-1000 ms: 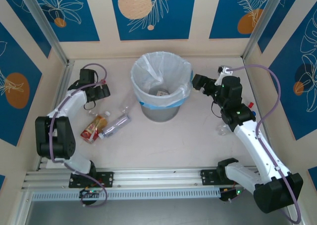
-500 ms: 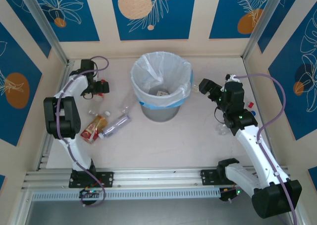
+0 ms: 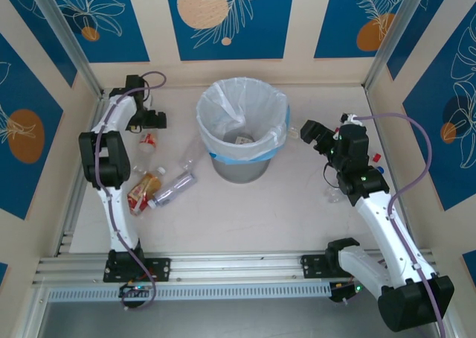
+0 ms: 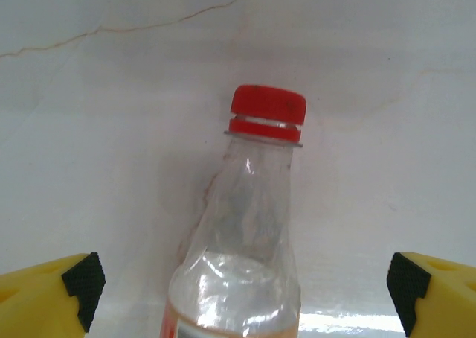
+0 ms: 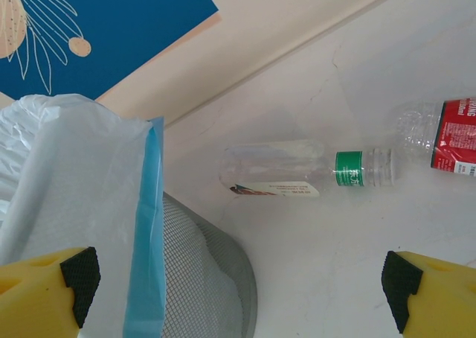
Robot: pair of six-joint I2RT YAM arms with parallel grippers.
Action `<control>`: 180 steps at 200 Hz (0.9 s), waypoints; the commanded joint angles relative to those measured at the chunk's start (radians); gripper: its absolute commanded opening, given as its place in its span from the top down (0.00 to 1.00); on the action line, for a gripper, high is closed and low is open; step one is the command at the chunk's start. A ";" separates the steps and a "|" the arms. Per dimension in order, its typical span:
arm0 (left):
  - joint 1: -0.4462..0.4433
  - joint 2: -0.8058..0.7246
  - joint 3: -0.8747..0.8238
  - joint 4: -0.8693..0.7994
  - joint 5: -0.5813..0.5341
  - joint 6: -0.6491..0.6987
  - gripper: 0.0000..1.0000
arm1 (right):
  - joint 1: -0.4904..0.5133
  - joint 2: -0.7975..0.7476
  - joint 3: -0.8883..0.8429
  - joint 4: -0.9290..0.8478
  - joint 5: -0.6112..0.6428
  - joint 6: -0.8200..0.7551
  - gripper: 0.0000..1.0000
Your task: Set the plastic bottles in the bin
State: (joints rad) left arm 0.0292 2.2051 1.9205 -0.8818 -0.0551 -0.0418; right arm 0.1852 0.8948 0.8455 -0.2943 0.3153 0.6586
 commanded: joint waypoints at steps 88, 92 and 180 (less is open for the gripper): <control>-0.017 0.067 -0.030 -0.001 -0.002 0.050 0.04 | -0.007 -0.065 -0.020 -0.057 0.032 0.000 0.00; -0.018 0.069 -0.032 0.003 -0.002 0.049 0.05 | -0.007 -0.065 -0.020 -0.057 0.032 -0.002 0.00; -0.022 0.073 -0.059 0.020 0.037 0.059 0.41 | -0.007 -0.062 -0.021 -0.057 0.036 0.001 0.01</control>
State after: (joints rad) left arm 0.0147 2.2772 1.8702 -0.8536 -0.0437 0.0116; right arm 0.1825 0.8452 0.8349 -0.3538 0.3340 0.6617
